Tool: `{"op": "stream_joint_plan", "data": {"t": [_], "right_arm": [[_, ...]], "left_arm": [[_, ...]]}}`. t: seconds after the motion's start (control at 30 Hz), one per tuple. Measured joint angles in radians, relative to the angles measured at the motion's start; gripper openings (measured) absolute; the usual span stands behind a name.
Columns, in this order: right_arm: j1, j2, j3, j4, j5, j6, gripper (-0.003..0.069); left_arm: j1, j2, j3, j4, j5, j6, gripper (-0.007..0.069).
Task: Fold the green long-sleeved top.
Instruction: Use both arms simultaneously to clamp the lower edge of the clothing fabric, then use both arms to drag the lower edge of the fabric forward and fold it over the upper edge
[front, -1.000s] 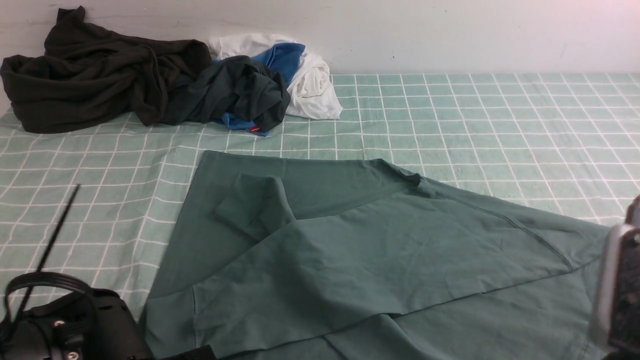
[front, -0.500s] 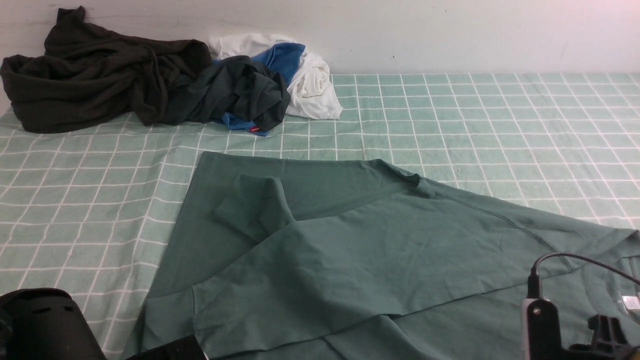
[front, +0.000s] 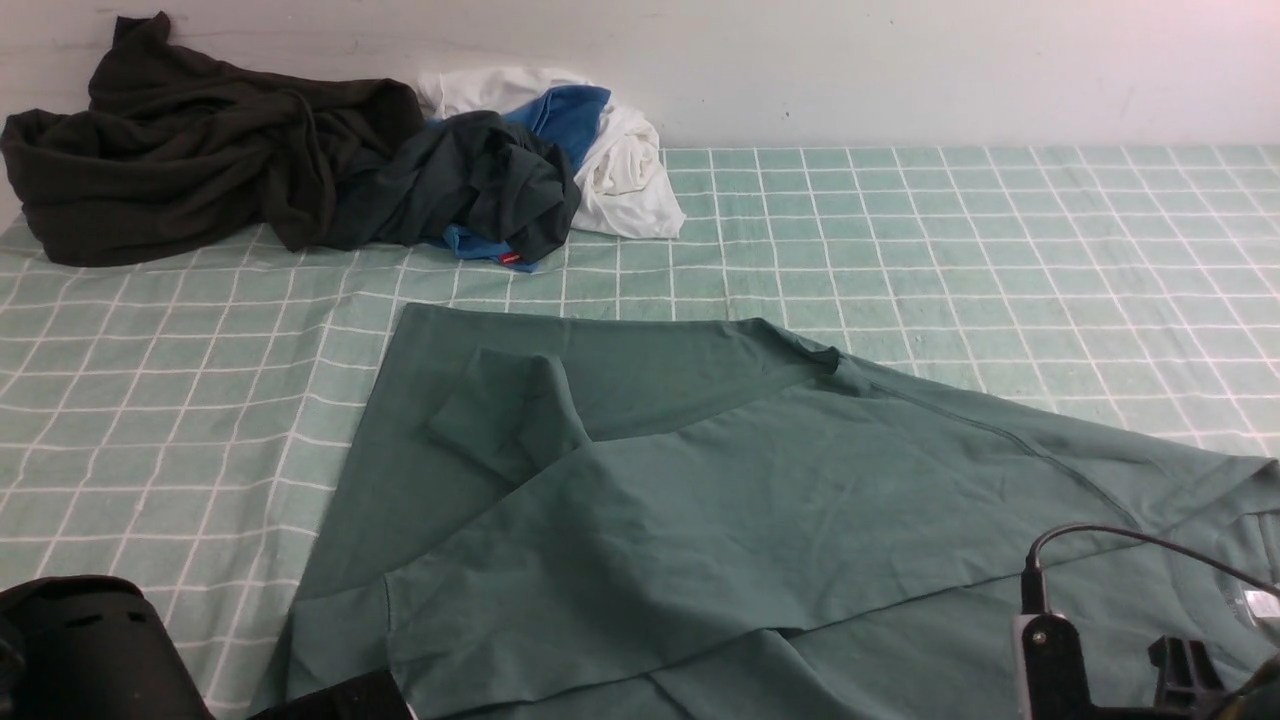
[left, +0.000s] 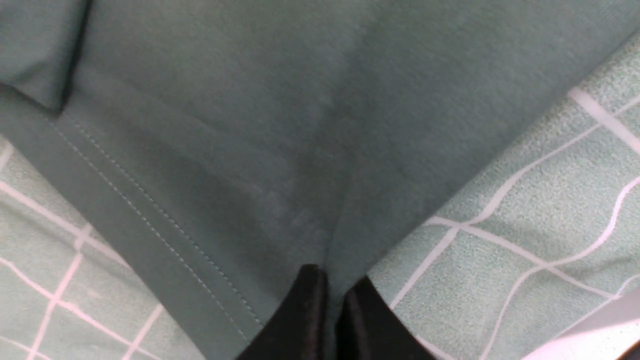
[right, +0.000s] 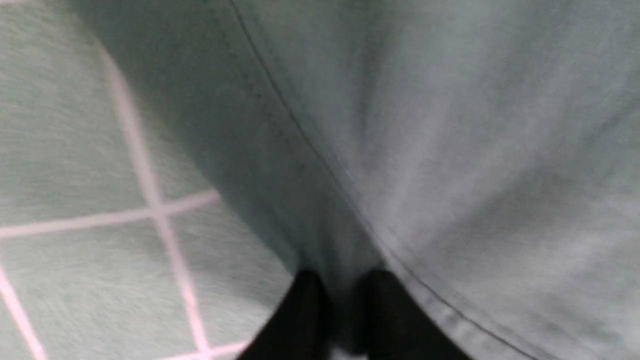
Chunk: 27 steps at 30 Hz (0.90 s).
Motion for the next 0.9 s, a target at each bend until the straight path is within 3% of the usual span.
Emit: {"op": "stream_joint_plan", "data": {"t": [0.1,0.3,0.4,0.6,0.9], "right_arm": [[0.0,-0.063,-0.001,-0.015,0.01,0.0,0.001],[-0.01,-0.173,-0.137,-0.082,0.133,0.043,0.0006],[-0.042,-0.167,-0.214,-0.1,0.135,0.061,0.0006],[-0.229,0.029,-0.467,-0.053,0.063,0.07,0.0006],[-0.329,0.413,-0.762,-0.003,-0.012,0.106,0.0006]], "left_arm": [[0.0,0.0,-0.022,0.024,0.01,-0.006,0.0006],[0.033,0.001,-0.159,0.112,0.07,-0.041,0.0017],[0.096,0.009,-0.242,0.133,0.071,-0.036,0.0017],[0.36,0.216,-0.576,0.141,0.008,0.094,0.0017],[0.528,0.676,-1.091,0.108,-0.006,0.185,0.002]]}}
